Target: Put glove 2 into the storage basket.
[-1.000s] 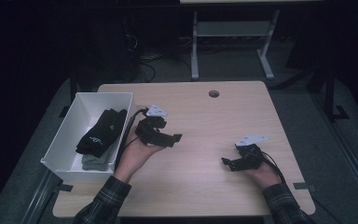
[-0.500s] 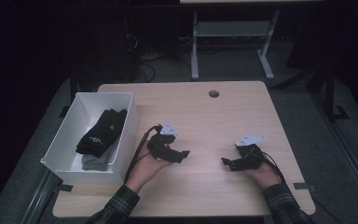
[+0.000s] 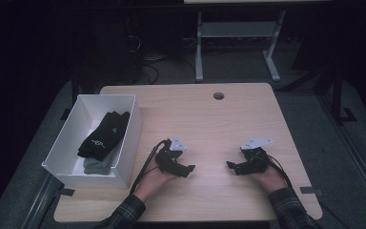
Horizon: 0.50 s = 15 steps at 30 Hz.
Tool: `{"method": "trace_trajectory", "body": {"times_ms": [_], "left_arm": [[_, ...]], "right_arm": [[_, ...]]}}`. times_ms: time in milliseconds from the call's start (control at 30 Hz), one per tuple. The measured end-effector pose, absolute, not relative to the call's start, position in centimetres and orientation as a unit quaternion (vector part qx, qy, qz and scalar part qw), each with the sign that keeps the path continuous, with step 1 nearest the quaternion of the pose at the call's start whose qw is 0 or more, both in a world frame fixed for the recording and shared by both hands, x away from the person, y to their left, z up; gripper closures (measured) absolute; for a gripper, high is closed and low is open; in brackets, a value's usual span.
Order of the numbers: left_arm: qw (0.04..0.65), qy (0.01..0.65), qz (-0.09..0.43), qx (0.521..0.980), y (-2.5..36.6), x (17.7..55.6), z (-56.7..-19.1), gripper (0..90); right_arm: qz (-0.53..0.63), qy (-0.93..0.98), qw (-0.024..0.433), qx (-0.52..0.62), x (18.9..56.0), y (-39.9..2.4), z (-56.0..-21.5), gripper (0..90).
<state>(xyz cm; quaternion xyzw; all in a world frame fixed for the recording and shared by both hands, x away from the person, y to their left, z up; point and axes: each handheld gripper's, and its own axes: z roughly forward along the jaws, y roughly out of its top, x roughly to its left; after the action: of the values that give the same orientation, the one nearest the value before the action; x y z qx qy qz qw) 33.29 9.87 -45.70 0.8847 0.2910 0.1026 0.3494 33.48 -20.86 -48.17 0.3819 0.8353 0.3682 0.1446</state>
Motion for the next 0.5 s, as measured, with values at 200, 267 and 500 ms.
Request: {"method": "trace_trajectory", "body": {"times_ms": [200, 267, 500], "left_arm": [[0.341, 0.284, 0.111, 0.889, 9.7, 33.1, -47.2, 16.6], [0.353, 0.28, 0.114, 0.885, 9.9, 33.1, -47.4, 14.9], [0.371, 0.273, 0.116, 0.88, 10.1, 33.0, -47.8, 13.0]], "right_arm": [[0.368, 0.836, 0.144, 0.381, 33.5, -20.9, -48.2, 15.5], [0.369, 0.836, 0.145, 0.38, 33.5, -20.9, -48.2, 15.5], [0.369, 0.836, 0.145, 0.379, 33.5, -20.9, -48.2, 15.6]]}}
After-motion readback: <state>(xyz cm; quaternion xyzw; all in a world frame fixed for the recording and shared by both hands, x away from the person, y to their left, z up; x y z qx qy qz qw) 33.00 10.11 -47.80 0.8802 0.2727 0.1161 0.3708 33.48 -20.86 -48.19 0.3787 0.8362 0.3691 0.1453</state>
